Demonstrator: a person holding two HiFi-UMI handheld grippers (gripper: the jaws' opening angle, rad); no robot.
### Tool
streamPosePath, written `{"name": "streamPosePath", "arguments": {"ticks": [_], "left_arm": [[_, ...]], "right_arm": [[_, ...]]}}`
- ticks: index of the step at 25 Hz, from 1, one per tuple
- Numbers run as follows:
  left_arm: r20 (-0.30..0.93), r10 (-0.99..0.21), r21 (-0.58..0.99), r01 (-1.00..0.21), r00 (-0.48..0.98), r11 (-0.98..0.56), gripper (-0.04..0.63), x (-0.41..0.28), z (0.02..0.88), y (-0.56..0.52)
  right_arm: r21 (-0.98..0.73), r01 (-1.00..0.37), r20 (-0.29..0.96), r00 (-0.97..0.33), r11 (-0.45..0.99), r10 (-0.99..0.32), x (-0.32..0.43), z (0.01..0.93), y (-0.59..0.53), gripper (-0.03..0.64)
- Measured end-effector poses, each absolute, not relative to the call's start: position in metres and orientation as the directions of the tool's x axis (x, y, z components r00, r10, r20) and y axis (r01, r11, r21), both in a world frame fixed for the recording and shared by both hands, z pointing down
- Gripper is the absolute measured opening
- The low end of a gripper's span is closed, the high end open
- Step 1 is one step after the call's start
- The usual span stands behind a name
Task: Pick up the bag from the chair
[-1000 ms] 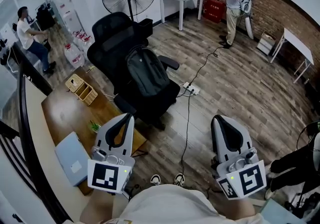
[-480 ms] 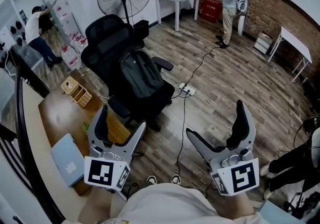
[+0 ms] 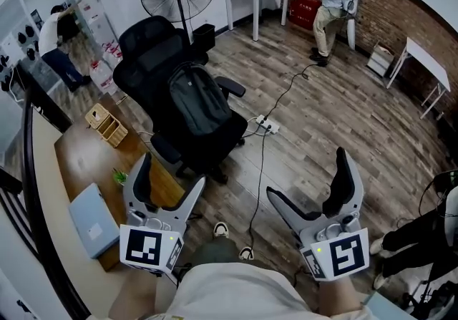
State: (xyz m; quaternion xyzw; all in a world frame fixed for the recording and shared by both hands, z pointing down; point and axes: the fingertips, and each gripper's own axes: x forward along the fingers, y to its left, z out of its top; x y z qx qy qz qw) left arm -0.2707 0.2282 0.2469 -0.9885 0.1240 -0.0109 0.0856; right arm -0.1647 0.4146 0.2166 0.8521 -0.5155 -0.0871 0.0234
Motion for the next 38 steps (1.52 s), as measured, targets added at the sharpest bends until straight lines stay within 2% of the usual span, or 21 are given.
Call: {"name": "streamPosePath", "arguments": {"ticks": [7,12,16,27,38], "left_arm": [[-0.002,-0.252,-0.186,-0.248,0.968,-0.951,0.431,-0.252,0.254,0.220],[-0.032,-0.241,-0.104,-0.243,0.970,-0.965,0.431,-0.233,0.252,0.211],[-0.014,-0.242,-0.114,-0.242,0.970,-0.963,0.431,-0.211,0.259,0.191],[0.025,-0.275,-0.105,-0.271,0.961,-0.957,0.431,-0.121,0.275,0.084],[0.041,-0.296,-0.098,-0.291,0.954,-0.952,0.431,-0.028,0.274,-0.056]], "right_arm": [[0.114,-0.876,-0.124,0.456,-0.469,-0.881,-0.147,0.224,0.410,0.597],[0.117,-0.881,-0.095,0.449,-0.458,-0.889,-0.125,0.228,0.394,0.597],[0.124,-0.883,-0.082,0.446,-0.453,-0.891,-0.103,0.231,0.369,0.596],[0.119,-0.892,-0.015,0.438,-0.436,-0.899,-0.006,0.244,0.271,0.595],[0.136,-0.908,0.043,0.406,-0.397,-0.913,0.090,0.239,0.124,0.595]]}}
